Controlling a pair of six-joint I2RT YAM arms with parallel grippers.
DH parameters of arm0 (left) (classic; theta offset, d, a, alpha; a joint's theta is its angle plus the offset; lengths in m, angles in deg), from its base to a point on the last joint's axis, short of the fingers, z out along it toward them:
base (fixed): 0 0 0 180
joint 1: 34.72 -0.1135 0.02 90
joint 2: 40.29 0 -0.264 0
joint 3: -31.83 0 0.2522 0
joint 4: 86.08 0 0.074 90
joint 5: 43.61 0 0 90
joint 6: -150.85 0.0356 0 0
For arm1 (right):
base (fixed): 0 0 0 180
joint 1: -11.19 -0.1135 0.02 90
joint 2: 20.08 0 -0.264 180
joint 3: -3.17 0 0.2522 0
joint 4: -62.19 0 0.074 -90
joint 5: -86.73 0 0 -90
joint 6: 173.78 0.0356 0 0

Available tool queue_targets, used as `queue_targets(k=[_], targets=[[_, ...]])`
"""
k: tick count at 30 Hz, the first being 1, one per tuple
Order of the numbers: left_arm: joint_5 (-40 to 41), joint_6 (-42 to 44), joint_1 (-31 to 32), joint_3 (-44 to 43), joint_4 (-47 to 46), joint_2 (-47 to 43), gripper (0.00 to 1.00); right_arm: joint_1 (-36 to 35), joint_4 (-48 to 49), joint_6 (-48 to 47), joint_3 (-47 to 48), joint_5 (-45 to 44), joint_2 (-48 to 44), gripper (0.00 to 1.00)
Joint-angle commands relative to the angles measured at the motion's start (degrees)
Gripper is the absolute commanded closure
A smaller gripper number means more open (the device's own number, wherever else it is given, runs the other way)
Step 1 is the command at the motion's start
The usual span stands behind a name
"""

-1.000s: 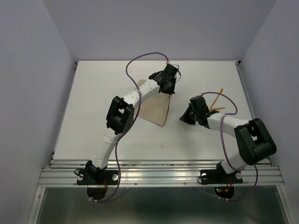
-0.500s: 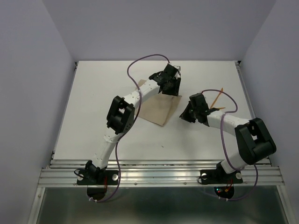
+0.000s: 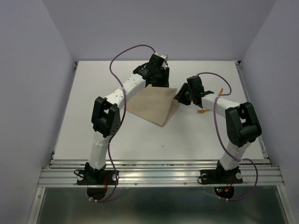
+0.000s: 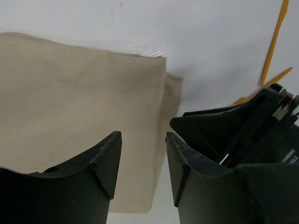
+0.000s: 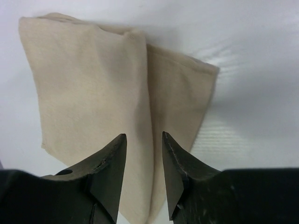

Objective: Fold the napkin into a case and place the utensils inside
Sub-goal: Smooth out the lower triangle-folded napkin at the center of the board.

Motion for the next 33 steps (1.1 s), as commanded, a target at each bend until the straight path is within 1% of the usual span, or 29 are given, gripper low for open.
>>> queue_targets(k=[1,2,4,7,10,12,13,16,19,23,24,27,28,32,33], targets=[[-0.05,-0.28,-2.7,3.98,-1.48,-5.7,0.46,1.71,0.22,0.09,5.97,4.19,4.03,0.58],[0.04,0.25,-2.61,2.67,0.0,-5.35,0.46,3.36,0.39,1.92,5.71,4.8,4.38,0.59],[1.09,0.87,-1.48,1.61,0.89,-4.21,0.46,5.56,0.48,2.56,4.92,4.72,4.48,0.59],[3.55,1.66,-0.24,-1.37,2.3,-1.85,0.43,6.1,0.22,0.98,4.13,3.66,4.74,0.59],[5.74,2.01,0.99,-4.28,3.18,1.23,0.39,6.72,0.22,0.71,3.34,5.94,5.97,0.59],[7.15,2.28,2.22,-6.64,4.05,3.69,0.39,6.72,0.48,0.89,2.72,6.48,7.02,0.59],[9.16,2.19,2.66,-7.26,4.23,4.4,0.39,6.72,0.48,0.89,2.63,6.56,7.55,0.59],[10.41,2.28,4.24,-8.85,3.89,6.68,0.39,6.72,0.48,0.62,2.98,7.27,9.39,0.6],[11.55,2.28,5.38,-10.17,3.44,9.14,0.39,6.72,0.74,1.23,3.25,8.06,10.98,0.64],[12.43,2.45,6.26,-11.31,3.27,11.08,0.4,6.72,2.32,2.12,2.19,8.59,11.68,0.65],[12.61,2.36,6.35,-11.31,2.83,11.26,0.4,6.72,2.5,2.12,1.93,8.93,11.86,0.68],[13.4,2.54,6.62,-13.07,2.83,12.66,0.41,6.72,2.59,2.21,1.84,8.68,12.21,0.72],[13.66,2.8,6.62,-13.59,3.0,13.45,0.42,6.72,2.68,2.29,1.75,8.59,12.21,0.75],[14.54,2.89,7.06,-15.44,2.92,14.95,0.44,6.72,2.59,2.29,1.66,8.06,12.21,0.79],[14.8,2.98,7.23,-15.88,2.92,15.21,0.46,6.72,2.68,2.29,1.58,7.97,12.21,0.81]])
